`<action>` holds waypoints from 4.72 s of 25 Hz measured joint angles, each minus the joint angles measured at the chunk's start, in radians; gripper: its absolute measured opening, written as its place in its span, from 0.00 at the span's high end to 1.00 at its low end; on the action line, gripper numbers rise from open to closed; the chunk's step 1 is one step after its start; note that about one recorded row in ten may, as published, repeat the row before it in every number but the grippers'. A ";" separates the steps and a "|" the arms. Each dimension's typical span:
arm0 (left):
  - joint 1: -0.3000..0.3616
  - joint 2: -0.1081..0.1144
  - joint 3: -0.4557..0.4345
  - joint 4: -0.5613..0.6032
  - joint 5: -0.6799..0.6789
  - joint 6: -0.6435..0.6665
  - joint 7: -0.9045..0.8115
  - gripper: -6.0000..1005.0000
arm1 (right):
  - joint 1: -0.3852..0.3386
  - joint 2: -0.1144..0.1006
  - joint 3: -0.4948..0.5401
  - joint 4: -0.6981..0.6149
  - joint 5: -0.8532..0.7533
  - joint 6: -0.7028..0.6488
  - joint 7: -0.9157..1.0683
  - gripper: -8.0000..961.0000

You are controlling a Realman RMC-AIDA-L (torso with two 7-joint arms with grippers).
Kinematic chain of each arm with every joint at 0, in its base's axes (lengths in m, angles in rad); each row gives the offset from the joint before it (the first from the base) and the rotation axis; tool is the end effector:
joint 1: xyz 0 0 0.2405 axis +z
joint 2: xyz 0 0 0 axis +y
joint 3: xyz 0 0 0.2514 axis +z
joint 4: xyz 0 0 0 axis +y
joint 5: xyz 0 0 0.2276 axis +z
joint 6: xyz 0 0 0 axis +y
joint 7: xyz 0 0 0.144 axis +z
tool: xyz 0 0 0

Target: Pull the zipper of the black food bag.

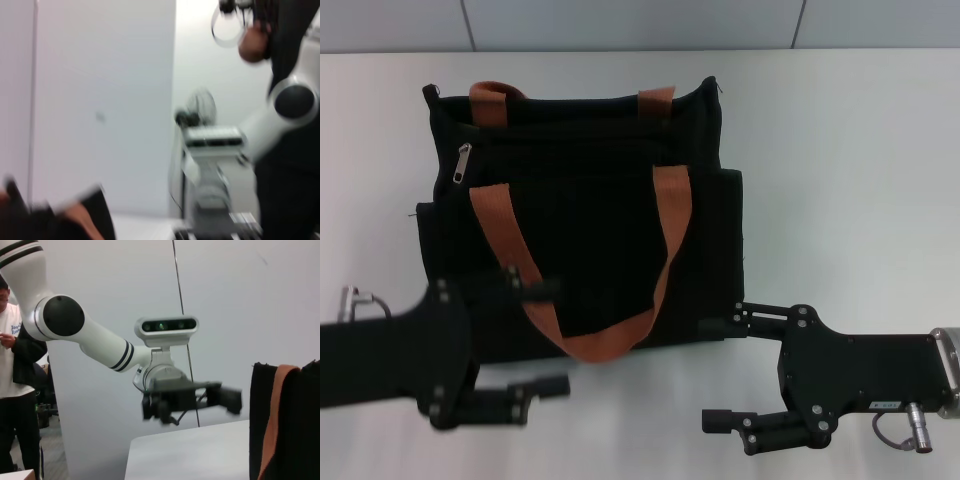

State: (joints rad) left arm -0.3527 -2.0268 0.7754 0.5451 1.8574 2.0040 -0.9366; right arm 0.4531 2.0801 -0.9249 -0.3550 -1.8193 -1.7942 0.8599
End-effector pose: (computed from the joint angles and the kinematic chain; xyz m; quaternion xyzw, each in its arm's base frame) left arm -0.2841 0.2411 0.0149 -0.9286 -0.0410 -0.3676 0.0301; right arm 0.2642 0.2514 -0.0536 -0.9353 0.0603 0.3485 0.0028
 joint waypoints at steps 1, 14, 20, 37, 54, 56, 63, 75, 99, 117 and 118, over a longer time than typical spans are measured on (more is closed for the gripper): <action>-0.002 -0.004 -0.011 -0.011 -0.038 0.003 0.004 0.19 | 0.000 0.001 0.000 0.000 0.000 0.001 0.000 0.14; 0.026 0.035 -0.100 -0.101 -0.411 -0.076 -0.035 0.19 | -0.002 0.001 0.001 0.001 0.000 0.002 -0.003 0.14; 0.025 0.095 -0.113 -0.101 -0.340 -0.238 -0.074 0.19 | -0.003 0.000 0.002 0.002 0.000 0.003 -0.006 0.14; -0.042 0.074 -0.120 -0.054 -0.066 -0.404 -0.030 0.23 | -0.003 0.000 0.007 -0.001 0.000 -0.002 0.000 0.14; -0.035 0.061 -0.267 -0.046 -0.075 -0.344 0.016 0.69 | 0.007 -0.002 0.058 -0.003 0.000 -0.037 0.015 0.15; -0.039 0.061 -0.274 -0.044 -0.075 -0.290 0.016 0.79 | 0.016 -0.002 0.086 -0.009 0.000 -0.073 0.053 0.15; -0.077 0.046 -0.274 -0.043 -0.075 -0.250 -0.001 0.97 | 0.083 -0.002 0.202 -0.061 0.001 -0.218 0.277 0.15; -0.114 0.040 -0.307 -0.049 -0.074 -0.305 -0.059 0.97 | 0.225 -0.003 0.310 -0.090 0.013 -0.168 0.601 0.14; -0.091 0.027 -0.315 -0.014 -0.077 -0.291 -0.277 0.97 | 0.330 0.001 0.196 -0.114 0.026 0.030 0.676 0.14; -0.079 0.036 -0.285 0.247 0.020 -0.141 -0.824 0.97 | 0.327 0.003 0.145 -0.137 0.027 0.080 0.672 0.14; -0.079 0.036 -0.285 0.247 0.020 -0.141 -0.824 0.97 | 0.327 0.003 0.145 -0.137 0.027 0.080 0.672 0.14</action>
State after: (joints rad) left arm -0.4313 -1.9909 0.4903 0.7922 1.8775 1.8628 -1.7602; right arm 0.7806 2.0831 -0.7796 -0.4923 -1.7926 -1.7142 1.5315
